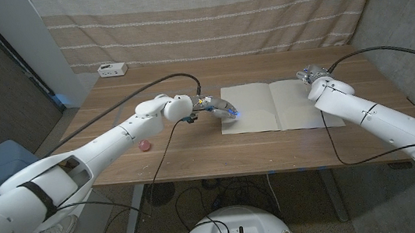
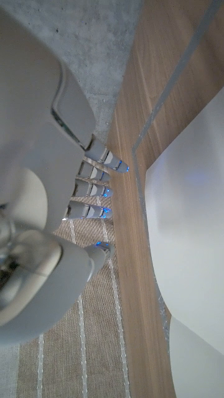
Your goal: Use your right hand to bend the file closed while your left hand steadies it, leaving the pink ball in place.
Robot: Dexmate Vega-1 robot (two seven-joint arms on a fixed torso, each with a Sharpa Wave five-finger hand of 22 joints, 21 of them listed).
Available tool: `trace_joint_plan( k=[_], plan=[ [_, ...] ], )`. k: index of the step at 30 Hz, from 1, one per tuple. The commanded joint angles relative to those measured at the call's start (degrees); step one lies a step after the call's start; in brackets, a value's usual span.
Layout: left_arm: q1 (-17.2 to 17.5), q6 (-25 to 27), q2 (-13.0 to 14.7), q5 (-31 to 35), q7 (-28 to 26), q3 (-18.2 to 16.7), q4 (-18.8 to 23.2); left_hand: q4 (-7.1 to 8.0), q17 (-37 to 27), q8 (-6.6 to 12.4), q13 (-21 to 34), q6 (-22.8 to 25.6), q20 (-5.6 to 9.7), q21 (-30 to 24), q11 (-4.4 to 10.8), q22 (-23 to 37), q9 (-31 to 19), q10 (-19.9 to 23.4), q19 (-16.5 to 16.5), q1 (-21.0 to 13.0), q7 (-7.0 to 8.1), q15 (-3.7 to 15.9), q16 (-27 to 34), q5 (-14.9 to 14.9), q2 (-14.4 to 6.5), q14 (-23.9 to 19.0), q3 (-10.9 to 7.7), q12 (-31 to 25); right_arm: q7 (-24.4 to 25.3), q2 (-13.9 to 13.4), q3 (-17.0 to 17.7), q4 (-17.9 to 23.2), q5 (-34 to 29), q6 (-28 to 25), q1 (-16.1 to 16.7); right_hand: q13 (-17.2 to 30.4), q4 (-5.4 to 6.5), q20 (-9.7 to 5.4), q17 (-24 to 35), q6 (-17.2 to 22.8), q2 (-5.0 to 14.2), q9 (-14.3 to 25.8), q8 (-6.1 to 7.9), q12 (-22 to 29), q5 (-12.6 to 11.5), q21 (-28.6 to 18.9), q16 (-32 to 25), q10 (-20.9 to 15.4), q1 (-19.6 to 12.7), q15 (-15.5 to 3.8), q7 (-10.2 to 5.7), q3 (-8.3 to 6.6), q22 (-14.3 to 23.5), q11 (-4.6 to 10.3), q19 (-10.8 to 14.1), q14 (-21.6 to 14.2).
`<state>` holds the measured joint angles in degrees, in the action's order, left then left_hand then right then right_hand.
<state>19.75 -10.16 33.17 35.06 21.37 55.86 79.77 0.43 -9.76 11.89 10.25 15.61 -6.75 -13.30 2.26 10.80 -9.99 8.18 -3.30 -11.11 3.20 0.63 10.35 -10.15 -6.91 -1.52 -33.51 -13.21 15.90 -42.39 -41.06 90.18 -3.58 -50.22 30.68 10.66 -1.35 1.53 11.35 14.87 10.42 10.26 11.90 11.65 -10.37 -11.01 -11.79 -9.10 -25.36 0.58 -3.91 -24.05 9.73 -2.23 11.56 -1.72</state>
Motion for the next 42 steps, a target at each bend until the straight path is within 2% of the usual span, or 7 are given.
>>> trace_joint_plan(
  k=[1, 9, 18, 24, 33, 40, 42],
  plan=[
    [0.4, 1.0, 0.5, 0.5, 0.8, 0.0, 1.2, 0.29, -0.1, 0.31, 0.3, 0.9, 0.07, 0.0, 0.06, 0.3, -0.3, 0.7, -0.4, 0.3, -0.02, 0.29, 0.2, -0.1, 0.0, -0.6, 0.07, -0.3, -4.7, 1.6, -7.3, -6.7, -4.2, -3.9, -6.7, 0.2, 0.04, -0.17, 0.2, 0.9, -0.16, 0.2, 0.45, -0.1, 0.1, 0.0, 0.0, -0.3, -0.3, -0.47, -0.11, -0.21, 0.3, 0.72, -0.3, 0.1],
    [0.6, 1.3, 0.7, 0.7, 1.0, 0.0, 1.6, 0.44, 0.0, 0.24, 0.3, 1.5, 0.03, 0.0, 0.05, 0.3, -0.3, 1.2, -0.6, 0.5, -0.16, 0.43, 0.2, -0.1, 0.0, -1.0, 0.1, -0.3, -8.8, 3.4, -11.7, -11.8, -6.7, -5.9, -11.0, 0.2, -0.01, -0.39, 0.1, 0.6, -0.11, 0.2, 0.01, -0.3, 0.1, -0.1, 0.1, 0.1, -0.4, -1.14, -0.47, -0.29, 0.3, 1.45, 0.0, 0.2],
    [0.5, 1.0, 0.6, 0.7, 1.0, -0.1, 1.2, 0.59, 0.0, 0.35, 0.3, 3.0, -0.01, -0.1, 0.03, 0.3, -0.2, 2.4, -1.0, 0.8, -0.48, 0.64, 0.3, -0.2, 0.0, -1.6, 0.11, -0.4, -9.9, 5.2, -14.0, -16.1, -8.4, -6.6, -13.2, 0.2, -0.05, -0.54, 0.1, 0.4, -0.16, 0.2, -0.29, -0.3, 0.0, -0.5, -0.1, 0.2, -0.5, -1.85, -0.88, -0.3, 0.3, 1.96, 0.9, -0.2],
    [0.4, 0.9, 0.5, 0.8, 0.8, -0.1, 0.9, 0.63, 0.0, 0.29, 0.3, 3.3, -0.05, -0.2, 0.15, 0.3, -0.2, 2.8, -1.1, 0.9, -0.67, 0.7, 0.3, -0.2, 0.0, -1.7, 0.12, -0.4, -11.4, 7.6, -16.0, -20.9, -9.1, -8.4, -15.7, 0.2, 0.02, -0.57, 0.1, 0.1, -0.36, 0.3, -0.51, -0.3, 0.1, -0.6, -0.2, 0.2, -0.3, -2.01, -1.34, -0.16, 0.3, 2.27, 1.2, -0.2],
    [-0.1, 0.5, 0.2, 0.6, 0.5, 0.0, -0.2, 0.67, 0.0, 0.12, 0.3, 3.5, -0.08, -0.2, 0.11, 0.3, -0.2, 2.8, -1.3, 1.0, -0.63, 0.82, 0.1, -0.2, 0.0, -1.7, 0.11, -0.2, -14.5, 11.3, -19.4, -29.1, -9.2, -8.6, -19.5, 0.3, 1.29, -0.63, 0.4, -2.1, -1.65, 0.4, -1.4, -1.0, 0.1, -0.2, 0.4, 2.8, 2.2, -2.28, -1.66, 1.47, 0.3, 3.03, 0.3, 1.8],
    [-0.7, 0.0, -0.3, 0.6, 0.1, 0.3, -1.5, 0.7, 0.0, -0.11, 0.3, 3.5, -0.1, -0.2, 0.23, 0.3, -0.2, 2.7, -1.4, 1.1, -0.58, 0.87, 0.1, -0.2, -0.1, -1.7, 0.05, -0.1, -17.4, 15.1, -23.1, -36.4, -9.9, -9.7, -23.0, 0.3, 1.99, -0.67, 0.5, -1.6, -2.07, 0.4, -1.09, -1.0, 0.1, 0.1, 0.6, 3.5, 3.5, -2.4, -2.06, 2.31, 0.3, 3.19, -0.7, 2.8],
    [-0.8, -0.1, -0.5, 0.6, 0.0, 0.4, -1.8, 0.71, 0.0, -0.19, 0.3, 3.5, -0.14, -0.2, 0.16, 0.3, -0.2, 2.7, -1.4, 1.1, -0.63, 0.89, 0.1, -0.2, -0.1, -1.7, 0.02, 0.0, -18.2, 16.0, -23.8, -38.2, -9.8, -10.0, -23.8, 0.3, 2.56, -0.51, 0.6, -1.2, -2.64, 0.5, -0.91, -1.0, 0.0, 0.2, 0.6, 3.8, 4.6, -2.31, -1.44, 3.05, 0.3, 3.14, -1.3, 3.1]
  ],
)
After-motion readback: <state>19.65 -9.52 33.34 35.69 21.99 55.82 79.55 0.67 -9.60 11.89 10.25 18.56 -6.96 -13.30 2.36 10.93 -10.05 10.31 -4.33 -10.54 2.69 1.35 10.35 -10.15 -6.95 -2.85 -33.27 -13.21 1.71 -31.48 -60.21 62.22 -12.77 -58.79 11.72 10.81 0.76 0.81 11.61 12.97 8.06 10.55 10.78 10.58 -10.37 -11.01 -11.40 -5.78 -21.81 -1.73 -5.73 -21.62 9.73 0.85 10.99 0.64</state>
